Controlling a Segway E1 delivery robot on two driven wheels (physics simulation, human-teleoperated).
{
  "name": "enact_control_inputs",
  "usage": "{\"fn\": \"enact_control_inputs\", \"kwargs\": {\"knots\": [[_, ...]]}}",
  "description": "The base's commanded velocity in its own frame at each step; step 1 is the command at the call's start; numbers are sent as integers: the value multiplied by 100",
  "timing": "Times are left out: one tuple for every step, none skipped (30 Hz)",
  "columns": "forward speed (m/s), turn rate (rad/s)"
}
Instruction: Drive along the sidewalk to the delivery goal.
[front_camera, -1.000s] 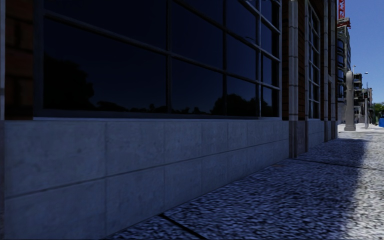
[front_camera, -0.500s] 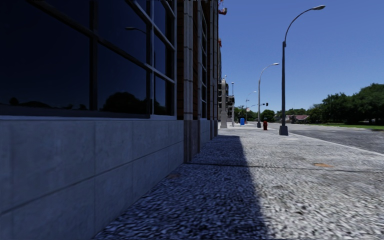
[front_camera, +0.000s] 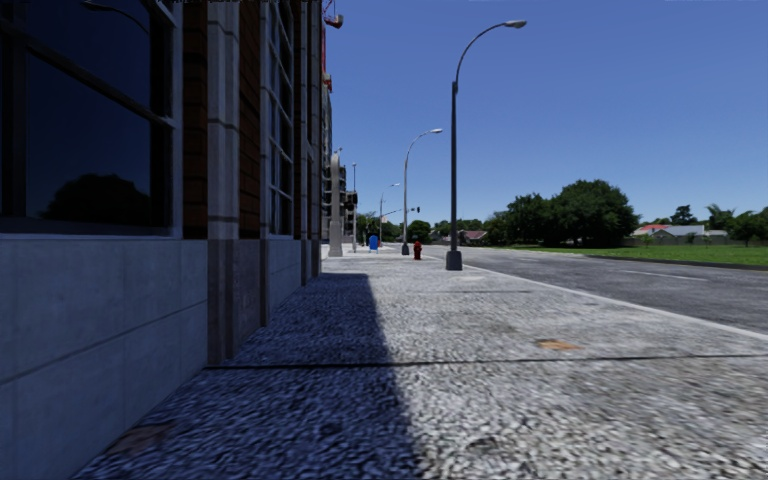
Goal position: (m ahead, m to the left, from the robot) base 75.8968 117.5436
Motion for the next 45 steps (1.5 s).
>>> {"fn": "enact_control_inputs", "kwargs": {"knots": [[200, 0], [200, 0], [200, 0], [200, 0], [200, 0], [200, 0], [200, 0], [200, 0], [200, 0], [200, 0], [200, 0], [200, 0], [200, 0], [200, 0], [200, 0], [200, 0], [200, 0], [200, 0], [200, 0], [200, 0], [200, 0], [200, 0], [200, 0], [200, 0], [200, 0], [200, 0], [200, 0], [200, 0], [200, 0], [200, 0], [200, 0], [200, 0], [200, 0], [200, 0], [200, 0], [200, 0], [200, 0], [200, 0], [200, 0], [200, 0], [200, 0], [200, 0], [200, 0], [200, 0], [200, 0]]}}
